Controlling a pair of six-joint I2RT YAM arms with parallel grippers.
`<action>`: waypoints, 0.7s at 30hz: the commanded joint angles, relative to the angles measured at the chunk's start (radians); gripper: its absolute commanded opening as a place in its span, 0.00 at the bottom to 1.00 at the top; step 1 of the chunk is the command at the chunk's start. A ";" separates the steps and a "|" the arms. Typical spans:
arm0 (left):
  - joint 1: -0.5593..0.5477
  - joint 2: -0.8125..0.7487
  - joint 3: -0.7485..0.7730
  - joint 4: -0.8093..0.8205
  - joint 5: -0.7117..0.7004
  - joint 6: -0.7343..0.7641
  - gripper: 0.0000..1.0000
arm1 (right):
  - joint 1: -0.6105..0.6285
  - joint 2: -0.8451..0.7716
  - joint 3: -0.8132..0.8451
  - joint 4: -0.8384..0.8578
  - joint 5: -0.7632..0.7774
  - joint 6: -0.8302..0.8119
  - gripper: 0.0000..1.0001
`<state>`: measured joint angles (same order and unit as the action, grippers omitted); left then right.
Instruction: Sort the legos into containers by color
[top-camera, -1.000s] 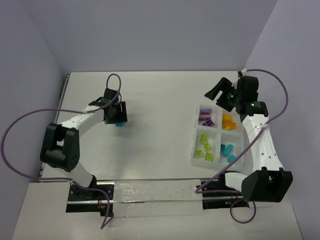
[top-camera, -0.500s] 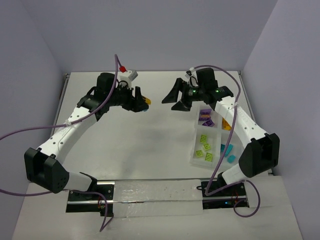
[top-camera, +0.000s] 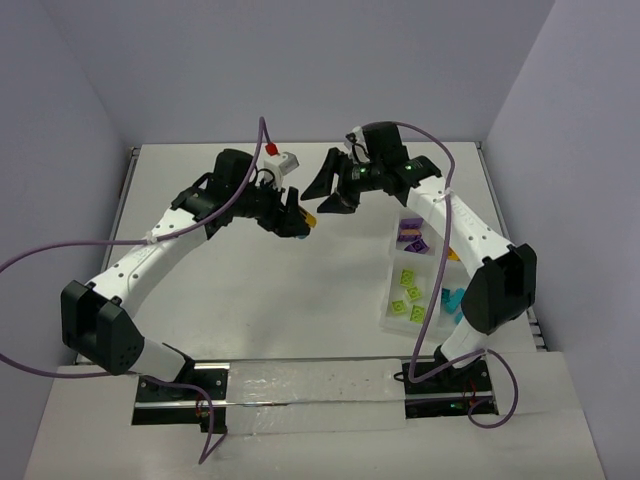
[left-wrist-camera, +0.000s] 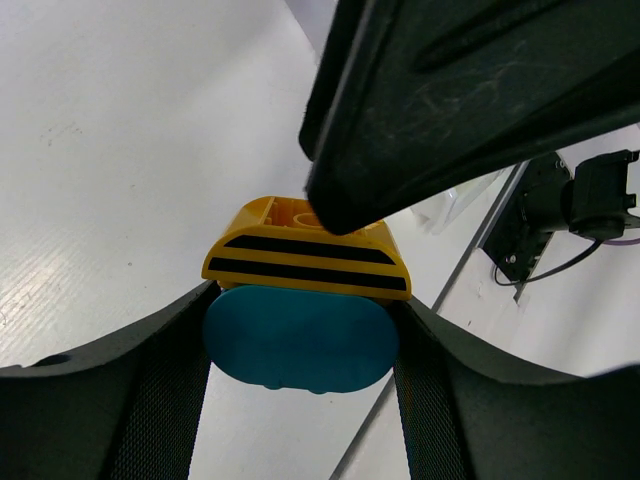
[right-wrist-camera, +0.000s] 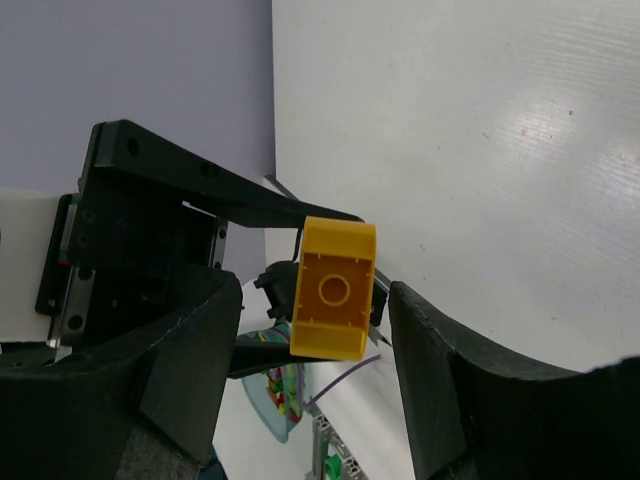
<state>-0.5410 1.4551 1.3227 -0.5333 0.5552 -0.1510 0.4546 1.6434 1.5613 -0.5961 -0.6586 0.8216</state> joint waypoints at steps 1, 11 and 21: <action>-0.011 0.004 0.053 0.006 0.025 0.027 0.00 | 0.024 0.022 0.075 -0.040 -0.003 -0.032 0.67; -0.013 0.011 0.069 0.000 0.009 0.028 0.00 | 0.059 0.052 0.053 -0.031 -0.051 -0.058 0.46; -0.013 0.007 0.042 -0.026 0.015 0.036 0.00 | 0.013 -0.013 0.001 0.026 -0.001 -0.020 0.00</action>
<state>-0.5488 1.4647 1.3441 -0.5510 0.5437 -0.1320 0.4991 1.7000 1.5832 -0.6379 -0.6613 0.7937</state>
